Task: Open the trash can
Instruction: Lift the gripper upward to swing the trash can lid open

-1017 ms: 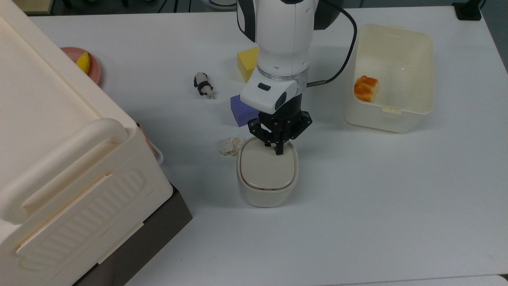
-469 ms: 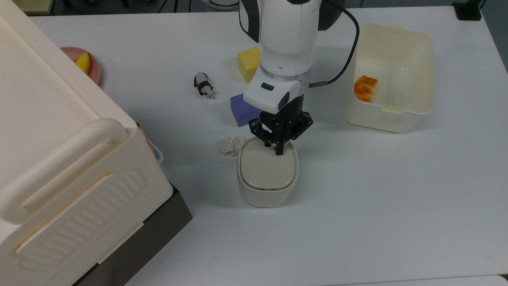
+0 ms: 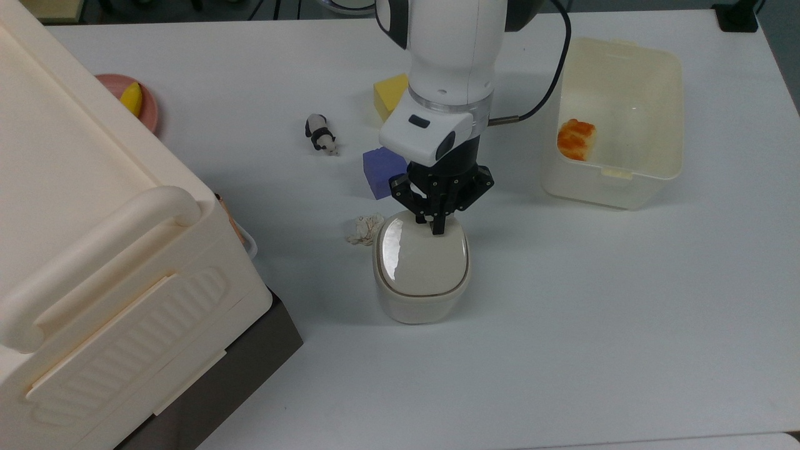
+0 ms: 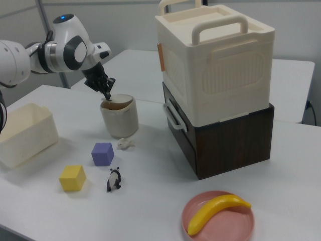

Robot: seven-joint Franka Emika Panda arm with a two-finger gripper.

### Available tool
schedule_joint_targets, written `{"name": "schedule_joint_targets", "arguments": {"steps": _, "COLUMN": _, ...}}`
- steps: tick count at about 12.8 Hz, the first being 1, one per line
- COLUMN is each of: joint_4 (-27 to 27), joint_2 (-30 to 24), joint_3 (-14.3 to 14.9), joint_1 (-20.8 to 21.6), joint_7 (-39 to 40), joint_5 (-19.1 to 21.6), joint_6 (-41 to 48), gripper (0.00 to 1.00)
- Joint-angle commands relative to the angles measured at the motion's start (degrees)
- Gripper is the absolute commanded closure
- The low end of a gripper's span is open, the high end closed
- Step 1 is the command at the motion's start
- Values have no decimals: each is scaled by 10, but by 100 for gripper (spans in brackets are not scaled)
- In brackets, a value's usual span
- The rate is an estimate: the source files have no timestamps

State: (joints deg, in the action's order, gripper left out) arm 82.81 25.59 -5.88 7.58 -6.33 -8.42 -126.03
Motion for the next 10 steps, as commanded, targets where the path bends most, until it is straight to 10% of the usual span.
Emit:
{"name": "schedule_joint_targets", "arguments": {"steps": 1, "joint_4": -14, "joint_2": -21, "joint_3": 6, "joint_1": 7, "joint_7": -26, "joint_5": -5, "joint_6": 21, "gripper": 100}}
{"name": "schedule_joint_targets", "arguments": {"steps": 3, "joint_4": -31, "joint_2": -22, "joint_3": 6, "joint_1": 5, "joint_7": -38, "joint_5": -4, "joint_6": 27, "gripper": 100}}
{"name": "schedule_joint_targets", "arguments": {"steps": 6, "joint_4": -34, "joint_2": -40, "joint_3": 10, "joint_1": 2, "joint_7": -45, "joint_5": -5, "joint_6": 39, "gripper": 50}}
{"name": "schedule_joint_targets", "arguments": {"steps": 10, "joint_4": -57, "joint_2": -80, "joint_3": 10, "joint_1": 2, "joint_7": -53, "joint_5": -6, "joint_6": 128, "gripper": 27}}
